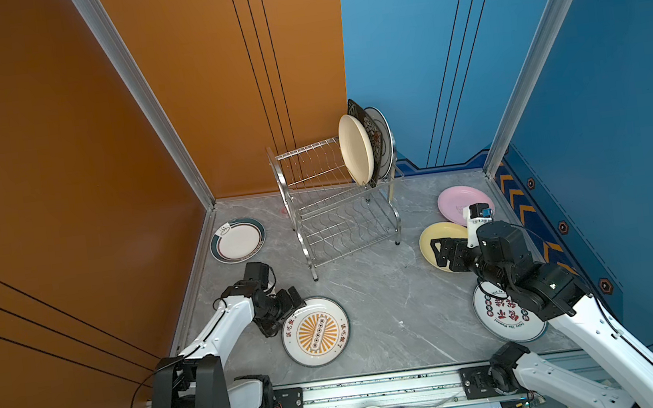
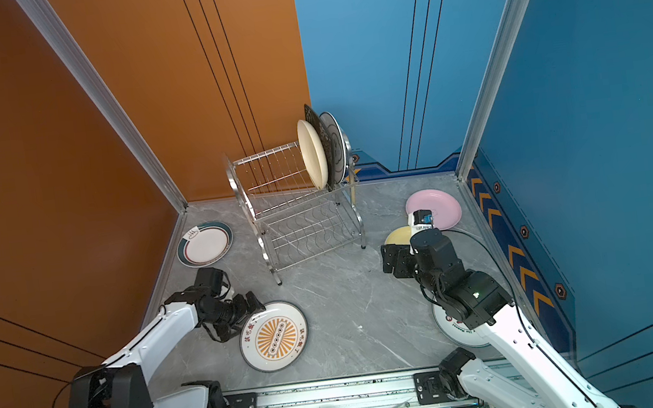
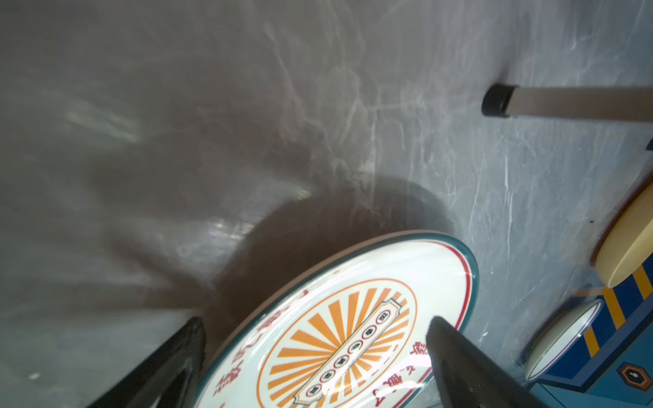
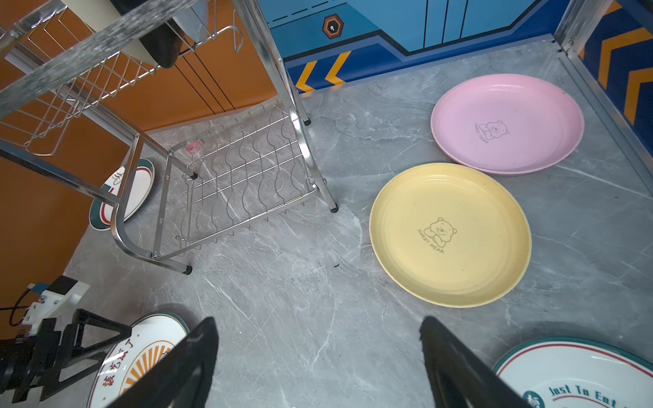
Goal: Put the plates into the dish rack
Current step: 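Grip the sunburst plate's rim with the left gripper and drag it toward the table center, then tilt the sunburst plate upright with the left gripper while the right approaches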
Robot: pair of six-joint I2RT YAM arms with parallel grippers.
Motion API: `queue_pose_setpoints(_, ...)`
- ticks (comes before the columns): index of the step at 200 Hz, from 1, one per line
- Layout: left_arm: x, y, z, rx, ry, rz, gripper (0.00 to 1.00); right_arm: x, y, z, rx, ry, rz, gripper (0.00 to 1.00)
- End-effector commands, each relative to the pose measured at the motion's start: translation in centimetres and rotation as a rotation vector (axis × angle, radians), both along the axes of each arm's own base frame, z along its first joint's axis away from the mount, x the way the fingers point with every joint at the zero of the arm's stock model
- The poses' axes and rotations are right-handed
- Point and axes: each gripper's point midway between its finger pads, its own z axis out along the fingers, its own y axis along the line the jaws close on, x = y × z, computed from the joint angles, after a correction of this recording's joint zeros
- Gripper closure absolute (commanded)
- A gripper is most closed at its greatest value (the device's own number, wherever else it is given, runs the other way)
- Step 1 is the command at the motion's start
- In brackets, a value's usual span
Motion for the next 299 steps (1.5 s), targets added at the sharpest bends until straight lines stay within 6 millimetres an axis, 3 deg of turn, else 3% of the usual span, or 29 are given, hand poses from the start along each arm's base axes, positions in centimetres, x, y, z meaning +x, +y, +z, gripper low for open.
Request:
queue_pose_setpoints(1,-0.7,-1.8,0.0,-0.006,0.008,0.026,0.02,-0.4,0.2,-0.9,-0.009,0.030,0.034,0.10)
queue_pose_setpoints(32,-1.4,-3.7,0.2,-0.015,-0.022,-0.057,0.02,-0.2,0.4,-1.0,-0.002,0.037,0.045,0.09)
queue_pose_setpoints(71,-3.3,-2.5,0.3,0.061,-0.054,-0.103,0.01,-0.3,0.4,-1.3,0.011,0.048,0.054,0.09)
queue_pose_setpoints(99,-4.1,-2.4,0.1,0.085,-0.080,-0.125,0.13,-0.4,0.4,-1.7,0.024,0.063,0.060,0.09)
queue_pose_setpoints(116,-4.4,-2.3,-0.2,0.088,-0.083,-0.128,0.25,-0.4,0.5,-1.7,0.028,0.065,0.063,0.09)
queue_pose_setpoints(137,-4.9,-2.1,-0.8,0.089,-0.077,-0.137,0.32,-0.4,0.6,-1.7,0.033,0.069,0.070,0.09)
queue_pose_setpoints(198,-5.4,-3.1,-1.8,-0.020,-0.116,-0.114,0.33,-0.2,0.5,-1.6,0.043,0.076,0.083,0.09)
queue_pose_setpoints(241,-6.0,-3.8,-3.1,-0.120,-0.137,-0.071,0.39,0.0,0.4,-1.7,0.050,0.082,0.086,0.09)
queue_pose_setpoints(299,-7.2,-3.3,-4.3,-0.162,-0.157,-0.014,0.67,0.1,0.3,-1.8,0.056,0.090,0.090,0.09)
